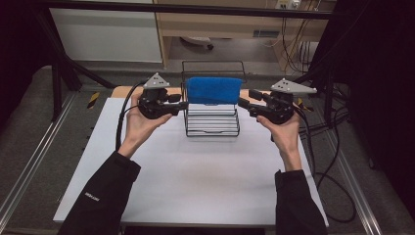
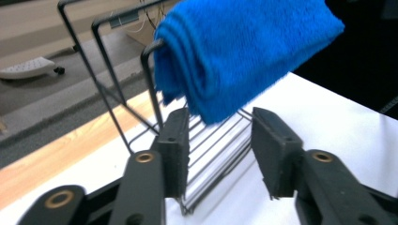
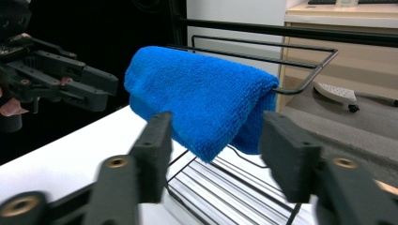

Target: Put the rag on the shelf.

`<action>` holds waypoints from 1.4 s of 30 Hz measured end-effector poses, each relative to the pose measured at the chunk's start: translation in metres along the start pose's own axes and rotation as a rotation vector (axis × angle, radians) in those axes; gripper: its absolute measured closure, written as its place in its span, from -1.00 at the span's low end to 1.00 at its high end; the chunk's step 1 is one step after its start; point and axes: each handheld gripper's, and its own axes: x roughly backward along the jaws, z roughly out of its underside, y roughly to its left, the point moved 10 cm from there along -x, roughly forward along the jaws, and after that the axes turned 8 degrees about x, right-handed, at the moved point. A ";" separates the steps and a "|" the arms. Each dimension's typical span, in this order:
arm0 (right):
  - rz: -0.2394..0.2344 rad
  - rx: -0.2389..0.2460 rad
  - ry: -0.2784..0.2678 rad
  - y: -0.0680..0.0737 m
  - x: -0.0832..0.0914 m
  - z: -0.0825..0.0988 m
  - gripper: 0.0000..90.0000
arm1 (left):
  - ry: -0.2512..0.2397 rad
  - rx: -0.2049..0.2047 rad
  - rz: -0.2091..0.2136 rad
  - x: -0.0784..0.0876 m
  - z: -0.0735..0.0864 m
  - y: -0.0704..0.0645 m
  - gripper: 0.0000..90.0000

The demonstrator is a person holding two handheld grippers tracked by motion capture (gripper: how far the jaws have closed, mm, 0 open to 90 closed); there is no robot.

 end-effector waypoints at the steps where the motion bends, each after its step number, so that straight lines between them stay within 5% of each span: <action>1: 0.000 -0.005 0.002 0.001 0.002 0.000 -0.22 | -0.001 -0.001 -0.003 0.002 0.003 0.001 0.22; 11: 0.002 -0.028 0.052 0.007 0.015 0.019 -0.67 | 0.024 0.040 -0.019 0.024 0.044 0.018 -0.21; 25: -0.007 -0.051 0.128 0.019 0.020 0.077 -0.89 | 0.113 0.042 -0.087 0.046 0.123 0.033 -0.68; 33: -0.017 -0.074 0.185 0.023 0.025 0.119 -0.96 | 0.117 0.084 -0.072 0.052 0.165 0.034 -0.74; 42: -0.040 -0.089 0.220 0.030 0.032 0.162 -0.98 | 0.099 0.111 -0.070 0.058 0.194 0.041 -0.77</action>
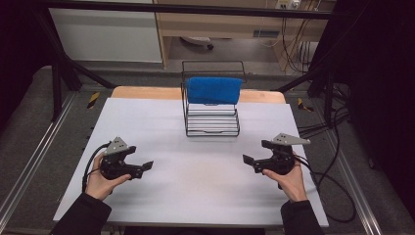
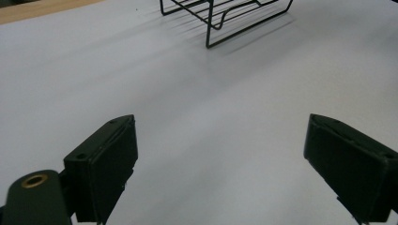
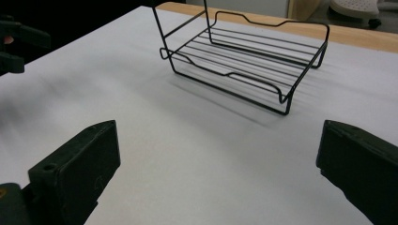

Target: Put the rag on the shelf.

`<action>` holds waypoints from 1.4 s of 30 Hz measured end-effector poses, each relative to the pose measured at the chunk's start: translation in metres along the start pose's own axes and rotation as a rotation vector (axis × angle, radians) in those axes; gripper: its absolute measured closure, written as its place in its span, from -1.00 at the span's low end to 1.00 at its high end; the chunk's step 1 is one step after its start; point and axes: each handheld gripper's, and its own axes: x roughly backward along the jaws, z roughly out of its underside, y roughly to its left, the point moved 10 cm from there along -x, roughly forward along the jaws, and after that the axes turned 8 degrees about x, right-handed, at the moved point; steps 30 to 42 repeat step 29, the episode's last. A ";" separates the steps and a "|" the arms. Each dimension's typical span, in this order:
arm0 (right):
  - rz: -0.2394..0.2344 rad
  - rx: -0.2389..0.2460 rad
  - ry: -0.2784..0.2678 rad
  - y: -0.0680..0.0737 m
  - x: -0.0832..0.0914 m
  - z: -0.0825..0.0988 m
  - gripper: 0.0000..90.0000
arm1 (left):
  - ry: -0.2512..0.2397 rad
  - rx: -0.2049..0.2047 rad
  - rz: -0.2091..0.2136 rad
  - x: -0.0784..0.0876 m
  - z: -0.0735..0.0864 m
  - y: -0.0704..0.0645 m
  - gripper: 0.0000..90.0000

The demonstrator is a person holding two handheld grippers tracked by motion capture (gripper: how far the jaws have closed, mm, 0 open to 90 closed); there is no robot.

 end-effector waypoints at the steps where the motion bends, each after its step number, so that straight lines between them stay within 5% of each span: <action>1: -0.001 0.002 -0.001 0.000 0.000 0.004 -0.98 | -0.002 0.003 0.003 0.000 0.003 0.001 -0.77; 9: -0.019 -0.045 0.050 0.000 0.002 0.044 -0.98 | 0.030 0.000 -0.005 -0.002 0.028 0.009 -0.76; 20: -0.043 -0.038 0.095 -0.005 0.012 0.084 -0.98 | 0.054 -0.012 0.006 -0.005 0.046 0.010 -0.76; 42: -0.029 -0.033 0.103 -0.006 0.011 0.087 -0.98 | 0.059 -0.005 0.011 -0.006 0.052 0.011 -0.76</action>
